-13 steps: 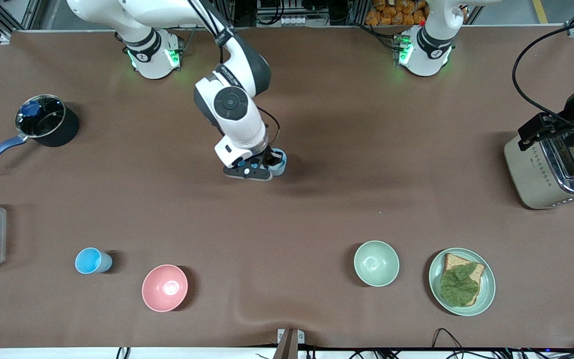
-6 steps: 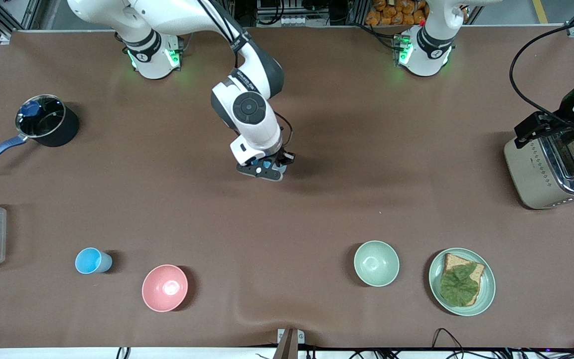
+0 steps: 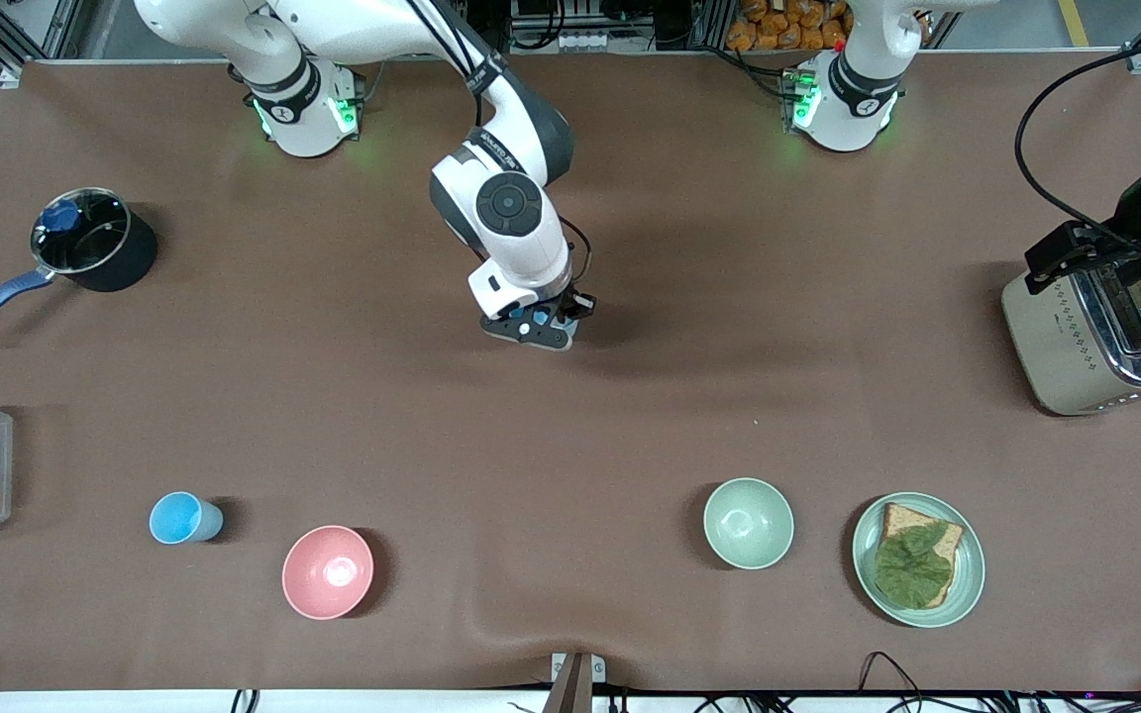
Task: Stack blue cups with both arms
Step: 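Lower the held cup into the center cup and open the right gripper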
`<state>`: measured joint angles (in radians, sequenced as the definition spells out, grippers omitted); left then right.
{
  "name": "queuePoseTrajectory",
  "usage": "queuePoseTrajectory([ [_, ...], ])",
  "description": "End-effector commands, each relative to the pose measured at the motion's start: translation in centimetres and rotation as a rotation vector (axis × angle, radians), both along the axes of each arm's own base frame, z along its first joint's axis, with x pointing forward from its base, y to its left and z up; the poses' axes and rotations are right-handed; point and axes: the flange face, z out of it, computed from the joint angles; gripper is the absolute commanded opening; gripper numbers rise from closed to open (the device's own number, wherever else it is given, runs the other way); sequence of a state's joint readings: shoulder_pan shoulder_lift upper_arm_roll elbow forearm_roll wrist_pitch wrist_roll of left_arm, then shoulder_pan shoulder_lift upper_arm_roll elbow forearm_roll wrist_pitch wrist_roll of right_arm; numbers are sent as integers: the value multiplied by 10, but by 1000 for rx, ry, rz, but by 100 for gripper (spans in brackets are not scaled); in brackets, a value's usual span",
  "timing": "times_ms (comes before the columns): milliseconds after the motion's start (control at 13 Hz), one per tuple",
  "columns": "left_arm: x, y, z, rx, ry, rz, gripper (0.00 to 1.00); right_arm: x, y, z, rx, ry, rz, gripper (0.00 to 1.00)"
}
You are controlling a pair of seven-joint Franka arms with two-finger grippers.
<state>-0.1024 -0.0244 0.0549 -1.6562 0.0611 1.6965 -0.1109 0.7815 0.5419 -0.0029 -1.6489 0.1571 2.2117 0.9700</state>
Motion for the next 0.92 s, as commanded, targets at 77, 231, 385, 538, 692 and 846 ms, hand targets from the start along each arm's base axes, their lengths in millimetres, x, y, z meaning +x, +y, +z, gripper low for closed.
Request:
queuePoseTrajectory([
  [77,-9,0,7,-26,0,-20,100,11,7,26,6,24,-18,0],
  [231,-9,2,8,-26,-2,-17,100,3,15,12,-6,35,-8,0],
  [385,-9,1,8,-26,-2,-19,100,-7,25,-6,-28,50,-22,0],
  [538,-9,-1,8,-26,-2,-16,100,-11,28,-14,-38,57,-17,0],
  [692,-9,-1,8,-26,-2,-16,100,-12,29,-16,-39,58,-18,0],
  [846,-9,0,8,-27,-4,-14,100,-11,28,-20,-43,61,-21,49],
])
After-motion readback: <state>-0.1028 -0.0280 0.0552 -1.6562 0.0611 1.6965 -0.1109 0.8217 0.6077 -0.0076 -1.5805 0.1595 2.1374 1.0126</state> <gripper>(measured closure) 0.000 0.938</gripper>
